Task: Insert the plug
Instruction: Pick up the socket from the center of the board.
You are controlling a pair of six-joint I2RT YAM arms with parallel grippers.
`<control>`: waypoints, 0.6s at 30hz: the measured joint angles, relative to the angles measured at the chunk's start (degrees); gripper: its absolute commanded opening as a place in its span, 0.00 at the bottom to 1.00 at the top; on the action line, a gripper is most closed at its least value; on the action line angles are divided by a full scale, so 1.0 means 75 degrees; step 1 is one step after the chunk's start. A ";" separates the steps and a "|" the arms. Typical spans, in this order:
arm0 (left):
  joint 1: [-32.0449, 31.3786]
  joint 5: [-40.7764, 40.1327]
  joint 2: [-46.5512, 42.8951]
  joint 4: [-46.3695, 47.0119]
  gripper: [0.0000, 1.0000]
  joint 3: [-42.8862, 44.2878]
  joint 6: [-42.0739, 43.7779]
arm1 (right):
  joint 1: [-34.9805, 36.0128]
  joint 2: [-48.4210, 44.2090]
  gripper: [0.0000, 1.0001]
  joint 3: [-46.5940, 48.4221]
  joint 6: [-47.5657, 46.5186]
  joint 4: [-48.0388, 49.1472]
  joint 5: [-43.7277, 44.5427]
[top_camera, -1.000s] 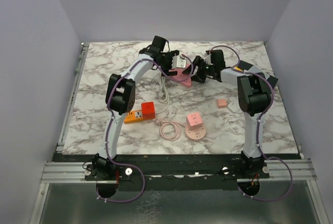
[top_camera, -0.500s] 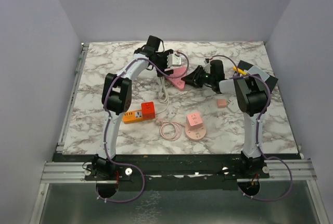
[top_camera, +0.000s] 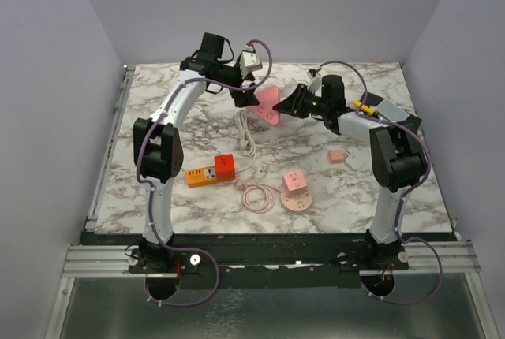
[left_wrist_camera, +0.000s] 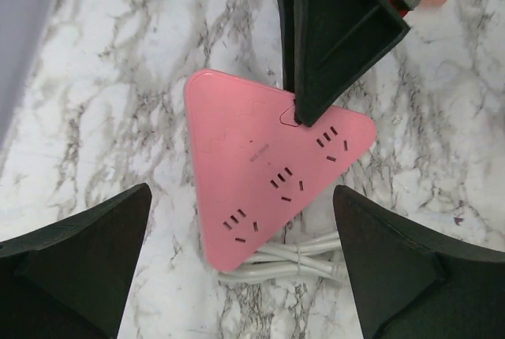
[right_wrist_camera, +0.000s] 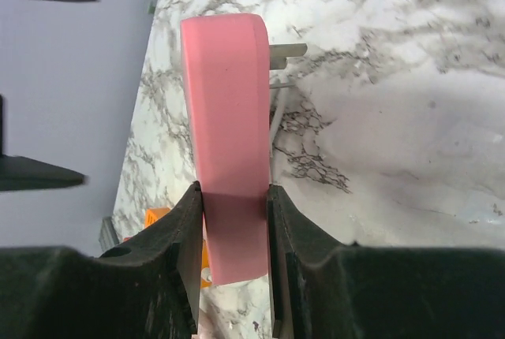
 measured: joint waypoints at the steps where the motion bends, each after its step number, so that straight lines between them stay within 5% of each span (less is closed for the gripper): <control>1: 0.0117 0.0204 -0.0367 0.0003 0.99 -0.0090 -0.0119 | 0.0000 -0.0178 0.00 0.0076 -0.0224 -0.0192 -0.0003; 10: 0.1049 0.1177 -0.1332 -0.0420 0.99 -0.0312 -0.0335 | 0.0000 -0.1751 0.01 0.0096 -0.2043 -0.1883 -0.0003; 18: 0.0734 0.1256 -0.1338 -0.1973 0.99 -0.0434 0.0239 | 0.0070 -0.2996 0.01 0.0096 -0.3325 -0.3404 -0.0172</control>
